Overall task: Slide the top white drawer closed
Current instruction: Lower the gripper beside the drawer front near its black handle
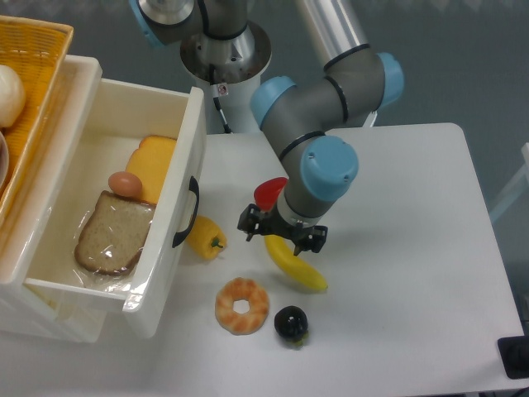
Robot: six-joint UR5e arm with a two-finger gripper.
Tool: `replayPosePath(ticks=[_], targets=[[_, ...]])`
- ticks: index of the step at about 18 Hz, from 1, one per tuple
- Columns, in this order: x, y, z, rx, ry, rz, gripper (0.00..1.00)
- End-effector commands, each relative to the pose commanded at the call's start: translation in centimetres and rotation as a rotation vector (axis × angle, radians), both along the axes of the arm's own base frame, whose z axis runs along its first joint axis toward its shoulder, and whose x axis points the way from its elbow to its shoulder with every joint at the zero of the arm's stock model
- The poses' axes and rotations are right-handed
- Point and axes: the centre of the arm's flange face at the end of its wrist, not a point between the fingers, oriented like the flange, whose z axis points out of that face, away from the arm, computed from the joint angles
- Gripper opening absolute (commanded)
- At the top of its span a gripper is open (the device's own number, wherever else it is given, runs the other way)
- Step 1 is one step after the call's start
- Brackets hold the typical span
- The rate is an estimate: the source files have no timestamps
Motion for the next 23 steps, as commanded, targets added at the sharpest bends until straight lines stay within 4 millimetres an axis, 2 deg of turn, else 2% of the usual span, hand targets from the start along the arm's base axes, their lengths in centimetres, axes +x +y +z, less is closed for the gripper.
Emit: replayPosePath(ticks=[2,12,23], targets=[[0.2,0.2,0.0,0.017,-0.016,0.001,1.0],[4.0,2.5,-0.3,0.019,-0.029,-0.061,1.0],[4.7,2.9,-0.1,0.022,-0.029,-0.078,1.0]])
